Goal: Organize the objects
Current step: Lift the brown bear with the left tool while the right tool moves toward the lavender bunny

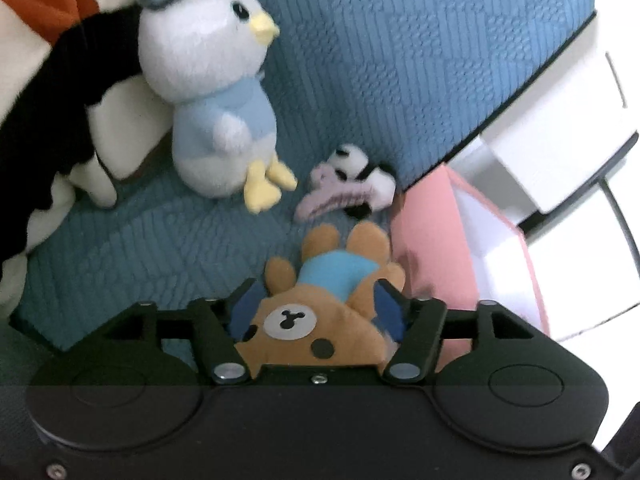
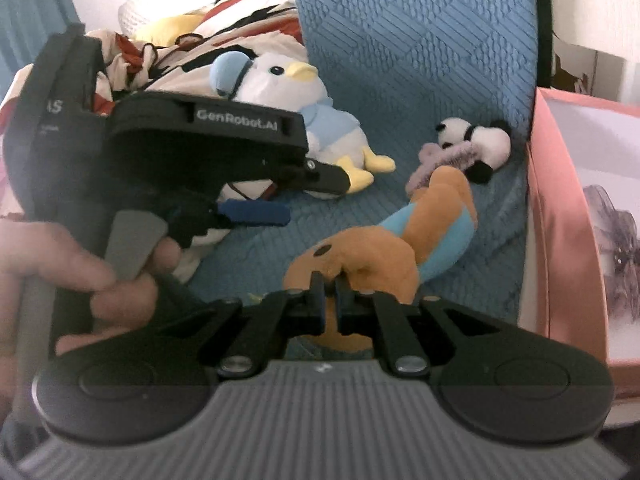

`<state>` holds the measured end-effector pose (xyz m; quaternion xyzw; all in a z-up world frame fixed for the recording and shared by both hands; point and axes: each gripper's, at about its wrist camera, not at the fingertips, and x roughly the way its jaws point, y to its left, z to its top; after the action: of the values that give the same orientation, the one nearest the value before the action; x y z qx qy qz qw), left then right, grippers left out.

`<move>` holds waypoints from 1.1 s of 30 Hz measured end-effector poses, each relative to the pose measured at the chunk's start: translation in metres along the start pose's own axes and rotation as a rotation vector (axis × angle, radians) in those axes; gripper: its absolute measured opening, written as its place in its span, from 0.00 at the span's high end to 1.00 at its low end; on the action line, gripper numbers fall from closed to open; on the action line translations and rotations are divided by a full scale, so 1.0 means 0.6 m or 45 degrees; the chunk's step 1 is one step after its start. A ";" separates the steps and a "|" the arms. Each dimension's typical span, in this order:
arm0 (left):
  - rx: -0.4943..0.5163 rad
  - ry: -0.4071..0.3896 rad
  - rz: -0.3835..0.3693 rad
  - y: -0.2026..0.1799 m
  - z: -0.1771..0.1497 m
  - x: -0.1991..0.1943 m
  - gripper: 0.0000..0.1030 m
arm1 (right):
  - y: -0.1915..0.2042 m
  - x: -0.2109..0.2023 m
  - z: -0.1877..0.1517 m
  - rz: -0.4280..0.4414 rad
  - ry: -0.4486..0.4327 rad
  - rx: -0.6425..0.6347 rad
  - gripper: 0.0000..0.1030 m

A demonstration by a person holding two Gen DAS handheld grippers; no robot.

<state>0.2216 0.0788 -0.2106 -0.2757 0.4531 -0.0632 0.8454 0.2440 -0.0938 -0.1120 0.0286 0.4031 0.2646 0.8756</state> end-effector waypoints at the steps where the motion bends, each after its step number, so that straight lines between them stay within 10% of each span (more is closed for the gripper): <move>1: 0.016 0.016 0.005 -0.002 -0.003 0.005 0.35 | -0.001 -0.003 -0.002 -0.004 0.002 0.003 0.86; 5: 0.071 0.056 0.020 -0.011 -0.009 0.026 0.32 | -0.014 -0.032 -0.006 -0.026 -0.038 0.027 0.54; 27: 0.370 0.271 0.050 -0.054 -0.063 0.170 0.10 | -0.088 -0.096 -0.008 -0.117 -0.083 0.155 0.54; 33: 0.341 0.243 0.013 -0.053 -0.069 0.162 0.34 | -0.095 -0.096 0.000 -0.137 -0.087 0.157 0.54</move>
<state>0.2494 0.0006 -0.2835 -0.1510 0.5203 -0.1446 0.8280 0.2384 -0.1710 -0.0874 0.0697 0.3893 0.1908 0.8984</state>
